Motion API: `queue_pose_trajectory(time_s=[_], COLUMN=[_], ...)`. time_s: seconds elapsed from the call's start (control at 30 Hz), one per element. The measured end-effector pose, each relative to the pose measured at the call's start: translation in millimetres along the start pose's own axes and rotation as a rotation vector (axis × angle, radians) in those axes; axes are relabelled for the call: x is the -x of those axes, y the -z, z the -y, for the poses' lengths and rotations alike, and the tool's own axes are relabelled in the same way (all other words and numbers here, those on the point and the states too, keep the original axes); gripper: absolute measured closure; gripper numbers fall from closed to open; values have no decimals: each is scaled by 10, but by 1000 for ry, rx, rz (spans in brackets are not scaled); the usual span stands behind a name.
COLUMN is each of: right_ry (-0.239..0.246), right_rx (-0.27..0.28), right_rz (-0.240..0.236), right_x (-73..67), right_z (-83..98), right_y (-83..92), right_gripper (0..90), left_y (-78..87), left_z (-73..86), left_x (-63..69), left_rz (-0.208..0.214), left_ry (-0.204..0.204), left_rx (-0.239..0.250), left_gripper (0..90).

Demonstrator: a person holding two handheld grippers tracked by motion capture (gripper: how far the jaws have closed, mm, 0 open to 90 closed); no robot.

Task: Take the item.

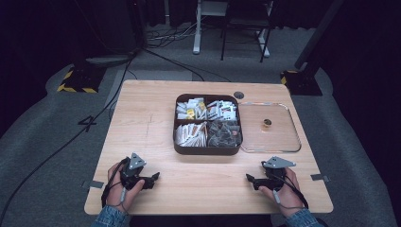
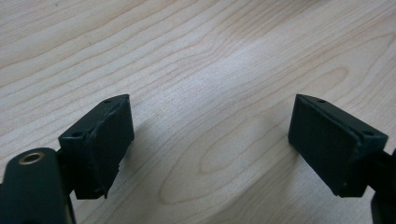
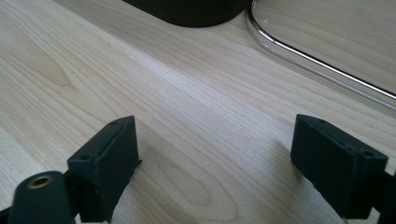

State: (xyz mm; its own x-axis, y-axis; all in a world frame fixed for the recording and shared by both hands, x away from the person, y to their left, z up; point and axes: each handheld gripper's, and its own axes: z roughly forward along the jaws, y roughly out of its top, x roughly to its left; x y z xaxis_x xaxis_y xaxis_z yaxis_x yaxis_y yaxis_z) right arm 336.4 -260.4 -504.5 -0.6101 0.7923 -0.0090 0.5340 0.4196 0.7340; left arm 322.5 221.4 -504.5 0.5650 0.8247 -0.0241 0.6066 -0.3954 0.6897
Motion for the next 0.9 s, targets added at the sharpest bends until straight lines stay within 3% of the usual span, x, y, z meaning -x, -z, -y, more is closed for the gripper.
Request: queue_pose_trajectory(time_s=[0.37, 0.57, 0.67, 0.77, 0.9], right_ry=[9, 16, 24, 12, -4], right_rx=[4, 30, 2, -7, 12], right_rz=[-10, -23, -29, -43, -71], right_x=[6, 15, 25, 34, 29], right_z=[-2, 10, -12, -53, -164], right_y=[2, 27, 61, 85, 144], right_gripper=[181, 360, 438, 443, 442], left_y=[-7, -24, -26, -44, -48], left_z=[-3, -19, -20, -35, -36], left_x=[3, 17, 15, 18, 16], left_rz=[2, 10, 8, 20, 26], left_ry=[2, -10, -12, -35, -35], left_rx=[1, -13, -15, -31, -33], left_gripper=[127, 85, 72, 24, 19])
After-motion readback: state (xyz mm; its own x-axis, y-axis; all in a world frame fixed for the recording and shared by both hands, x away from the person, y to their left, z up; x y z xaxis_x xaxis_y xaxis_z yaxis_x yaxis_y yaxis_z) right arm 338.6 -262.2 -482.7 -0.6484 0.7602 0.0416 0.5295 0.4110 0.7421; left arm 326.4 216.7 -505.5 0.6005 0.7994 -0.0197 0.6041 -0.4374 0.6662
